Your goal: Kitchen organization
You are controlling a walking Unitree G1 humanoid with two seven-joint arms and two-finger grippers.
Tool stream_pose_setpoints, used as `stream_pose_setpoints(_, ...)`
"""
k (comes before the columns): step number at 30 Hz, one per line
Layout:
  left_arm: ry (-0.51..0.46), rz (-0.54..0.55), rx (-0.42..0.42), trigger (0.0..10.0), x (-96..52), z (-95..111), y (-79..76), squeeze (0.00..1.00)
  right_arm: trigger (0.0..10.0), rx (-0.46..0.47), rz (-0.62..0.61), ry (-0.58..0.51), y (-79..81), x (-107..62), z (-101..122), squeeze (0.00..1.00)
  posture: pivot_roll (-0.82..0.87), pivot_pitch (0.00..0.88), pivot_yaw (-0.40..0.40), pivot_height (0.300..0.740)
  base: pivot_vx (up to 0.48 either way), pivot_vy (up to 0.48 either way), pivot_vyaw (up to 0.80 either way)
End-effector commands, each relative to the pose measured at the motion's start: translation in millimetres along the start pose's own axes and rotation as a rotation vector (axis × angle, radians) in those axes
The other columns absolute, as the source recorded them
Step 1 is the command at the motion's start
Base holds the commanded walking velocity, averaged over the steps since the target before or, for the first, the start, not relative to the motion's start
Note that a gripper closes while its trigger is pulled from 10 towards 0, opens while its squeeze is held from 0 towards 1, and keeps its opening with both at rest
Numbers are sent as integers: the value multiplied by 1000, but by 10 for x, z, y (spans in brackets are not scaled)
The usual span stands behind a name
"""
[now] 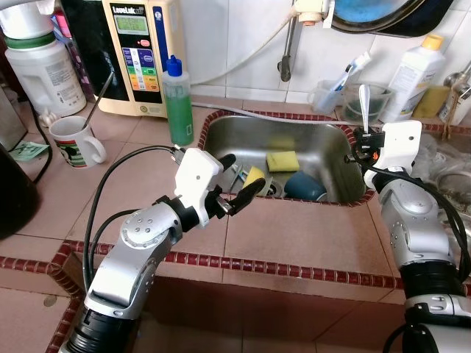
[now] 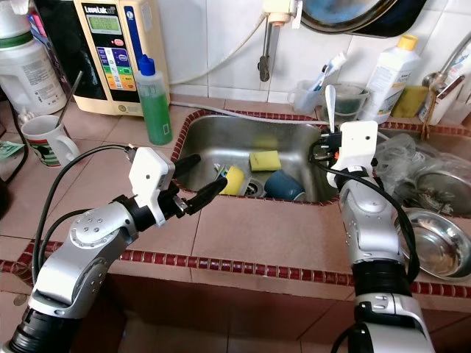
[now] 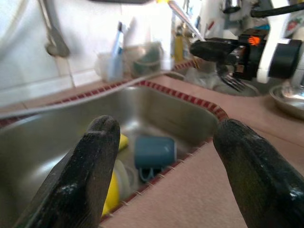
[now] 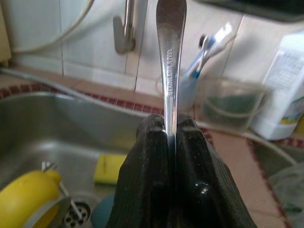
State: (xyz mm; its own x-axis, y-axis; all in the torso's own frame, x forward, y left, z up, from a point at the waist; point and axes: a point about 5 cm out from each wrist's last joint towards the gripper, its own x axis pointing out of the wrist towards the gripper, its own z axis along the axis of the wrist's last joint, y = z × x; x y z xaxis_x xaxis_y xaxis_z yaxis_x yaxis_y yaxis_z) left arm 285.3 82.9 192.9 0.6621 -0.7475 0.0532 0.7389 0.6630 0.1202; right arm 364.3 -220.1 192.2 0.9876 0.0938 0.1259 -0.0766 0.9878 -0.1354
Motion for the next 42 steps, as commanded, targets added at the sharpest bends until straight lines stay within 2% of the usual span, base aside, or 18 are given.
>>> stream_pose_setpoints(1,-4,-23,-5,10000,-4,63,-52,0,10000,3,26,12,7,24,41,0,-43,209,17,740,0,0,0)
stream_pose_setpoints(7,0,-31,-15,10000,20,117,-56,0,10000,25,75,32,51,70,55,0,-48,271,31,740,0,0,0)
stream_pose_setpoints(11,2,-35,-26,10000,47,159,-55,0,10000,66,117,35,85,103,77,0,-47,298,36,740,0,0,0)
stream_pose_setpoints(12,0,-36,-27,10000,62,179,-55,0,10000,101,147,47,102,123,78,0,-46,309,37,740,0,0,0)
stream_pose_setpoints(14,-1,-36,-27,10000,61,184,-56,0,10000,109,153,49,108,126,80,0,-45,311,37,740,0,0,0)
stream_pose_setpoints(23,1,-33,-46,10000,42,209,-85,0,10000,185,322,10,226,187,267,0,-38,331,38,740,0,0,0)
stream_pose_setpoints(31,3,-26,-51,10000,38,218,-88,0,10000,212,348,0,269,236,312,0,-26,323,37,740,0,0,0)
stream_pose_setpoints(32,3,-25,-51,10000,37,219,-88,0,10000,217,349,0,271,239,314,302,-25,322,37,740,0,0,0)
stream_pose_setpoints(33,4,-23,-51,10000,35,222,-86,0,10000,229,350,-1,270,247,318,1000,-22,320,37,740,0,0,0)
stream_pose_setpoints(42,7,-18,-50,10000,21,226,-80,0,10000,248,356,-5,282,263,321,1000,-15,307,39,740,0,0,0)
